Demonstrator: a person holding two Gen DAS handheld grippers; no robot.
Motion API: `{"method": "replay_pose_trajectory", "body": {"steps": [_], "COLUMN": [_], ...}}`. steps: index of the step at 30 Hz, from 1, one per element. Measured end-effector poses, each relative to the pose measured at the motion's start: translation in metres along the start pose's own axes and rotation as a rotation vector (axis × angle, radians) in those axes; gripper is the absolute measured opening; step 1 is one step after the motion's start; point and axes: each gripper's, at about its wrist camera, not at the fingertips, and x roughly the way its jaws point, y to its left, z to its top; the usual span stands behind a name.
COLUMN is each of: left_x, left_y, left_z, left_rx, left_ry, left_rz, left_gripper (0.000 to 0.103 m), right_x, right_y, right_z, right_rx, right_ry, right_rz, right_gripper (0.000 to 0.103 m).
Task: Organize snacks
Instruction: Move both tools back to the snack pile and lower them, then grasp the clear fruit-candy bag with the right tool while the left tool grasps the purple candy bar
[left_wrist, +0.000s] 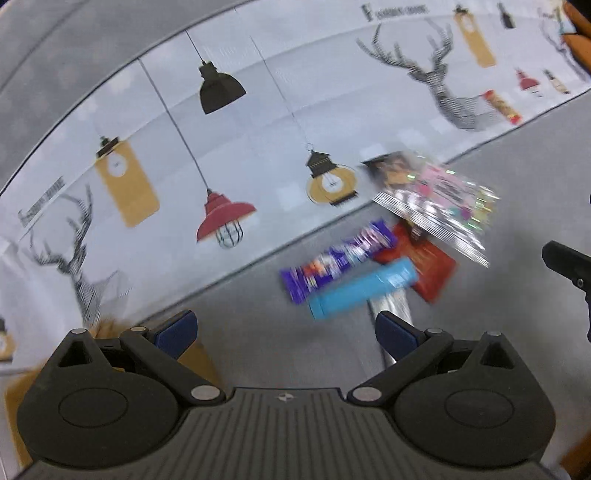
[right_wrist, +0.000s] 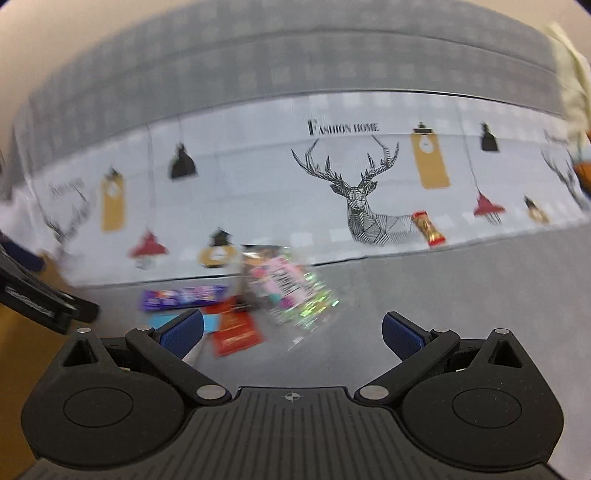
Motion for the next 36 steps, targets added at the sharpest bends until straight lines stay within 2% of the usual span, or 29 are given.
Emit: {"method": "replay_pose_trajectory", "body": {"steps": [2,5,8,10,15,16,18,21,23,26,30,32,34,35,36], "left_x": [0.024,0.061,0.086,0.097,0.128,0.131,0.135,0.138,0.136,0.126,0.118,0.119,0.122,0.121,0.120], "left_y": [0.001,0.002,-0.002,-0.006,-0.006,-0.003,0.004,0.007,0.006,-0.001,-0.015,-0.021,-0.024,-0.020,-0.015], "left_z": [0.013,0.028,0.035,0.038,0.047,0.048,0.053,0.055,0.056,0.057,0.059,0.060,0.061,0.064,0.067], "left_rx": [0.002,0.004,0.035,0.063,0.071,0.057,0.029,0.046,0.098,0.236,0.401,0.435,0.418,0.361,0.297], "left_ry": [0.011,0.045,0.066,0.078,0.137,0.146,0.160,0.164,0.146,0.101,0.029,0.029,0.061,0.096,0.123], "left_rz": [-0.011,-0.036,-0.050,-0.054,-0.062,-0.079,-0.112,-0.128,-0.139,-0.175,-0.168,-0.163,-0.173,-0.245,-0.294], "left_gripper": [0.103,0.103,0.103,0.103,0.103,0.103,0.103,0.103,0.103,0.103,0.103,0.103,0.081,0.048,0.026], "right_x": [0.030,0.077,0.116,0.140,0.179,0.186,0.193,0.196,0.194,0.192,0.192,0.193,0.195,0.195,0.195], "right_y": [-0.004,-0.007,-0.006,-0.003,0.017,0.017,0.014,0.007,0.005,0.000,-0.001,0.000,0.001,0.002,0.002], "right_z": [0.007,0.015,0.020,0.020,0.016,0.016,0.017,0.019,0.018,0.016,0.013,0.014,0.015,0.015,0.014], "right_rx": [-0.039,-0.113,-0.166,-0.189,-0.347,-0.356,-0.342,-0.325,-0.328,-0.318,-0.358,-0.361,-0.356,-0.356,-0.354], "right_ry": [0.032,0.077,0.140,0.188,0.245,0.261,0.234,0.237,0.237,0.241,0.247,0.254,0.252,0.248,0.240], "right_rz": [0.009,0.073,0.130,0.138,0.111,0.113,0.123,0.141,0.145,0.143,0.147,0.143,0.137,0.136,0.133], "right_gripper": [0.103,0.103,0.103,0.103,0.103,0.103,0.103,0.103,0.103,0.103,0.103,0.103,0.103,0.103,0.103]}}
